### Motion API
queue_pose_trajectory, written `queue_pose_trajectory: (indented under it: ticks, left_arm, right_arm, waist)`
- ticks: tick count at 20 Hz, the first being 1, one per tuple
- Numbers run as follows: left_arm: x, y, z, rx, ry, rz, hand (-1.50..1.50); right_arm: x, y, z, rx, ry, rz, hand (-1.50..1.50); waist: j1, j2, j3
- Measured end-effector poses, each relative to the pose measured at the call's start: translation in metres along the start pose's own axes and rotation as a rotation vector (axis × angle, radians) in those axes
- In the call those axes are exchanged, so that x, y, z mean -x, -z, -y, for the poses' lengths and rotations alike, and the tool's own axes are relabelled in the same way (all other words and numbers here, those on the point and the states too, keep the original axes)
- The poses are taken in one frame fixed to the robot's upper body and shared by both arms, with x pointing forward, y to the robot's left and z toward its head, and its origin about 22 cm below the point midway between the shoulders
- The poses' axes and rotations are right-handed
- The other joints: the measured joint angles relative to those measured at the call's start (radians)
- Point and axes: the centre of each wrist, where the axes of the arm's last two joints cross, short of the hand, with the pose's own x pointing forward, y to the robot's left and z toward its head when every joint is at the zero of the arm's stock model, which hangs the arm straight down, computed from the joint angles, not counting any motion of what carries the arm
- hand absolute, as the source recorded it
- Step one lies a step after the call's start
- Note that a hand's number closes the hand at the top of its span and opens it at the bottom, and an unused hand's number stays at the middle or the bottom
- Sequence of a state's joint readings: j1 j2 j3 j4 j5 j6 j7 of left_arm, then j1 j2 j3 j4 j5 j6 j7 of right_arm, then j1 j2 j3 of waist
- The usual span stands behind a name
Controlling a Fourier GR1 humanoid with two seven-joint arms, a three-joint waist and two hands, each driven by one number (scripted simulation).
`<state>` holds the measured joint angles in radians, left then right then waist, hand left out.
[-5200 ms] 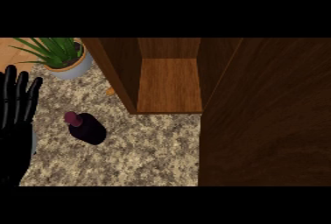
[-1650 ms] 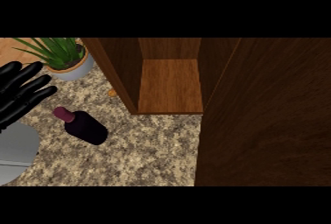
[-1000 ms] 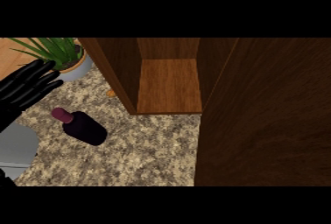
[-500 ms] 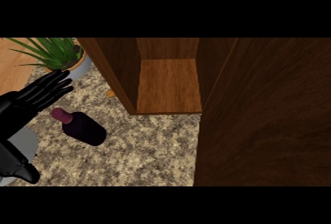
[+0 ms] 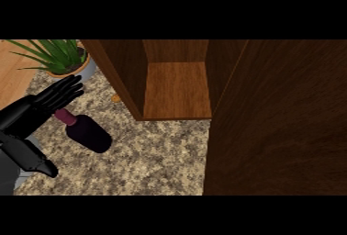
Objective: Pick up the wine, place it into the cabinet and close the cabinet
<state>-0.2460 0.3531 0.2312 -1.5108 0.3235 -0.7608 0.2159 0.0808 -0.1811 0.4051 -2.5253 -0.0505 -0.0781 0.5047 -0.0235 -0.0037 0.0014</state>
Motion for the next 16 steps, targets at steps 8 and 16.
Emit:
queue_pose_trajectory:
  ticks: [8,16]
  left_arm:
    - [0.013,0.009,-0.012,-0.042,0.059,0.023,-1.5]
    - [0.024,0.017,-0.026,-0.052,0.095,0.029,-1.5]
  right_arm:
    - [0.002,-0.002,0.003,0.003,-0.02,0.005,-1.5]
    - [0.002,0.001,-0.002,-0.022,-0.007,0.023,-1.5]
  waist:
    - [-0.007,-0.005,0.008]
    - [-0.023,-0.008,0.013]
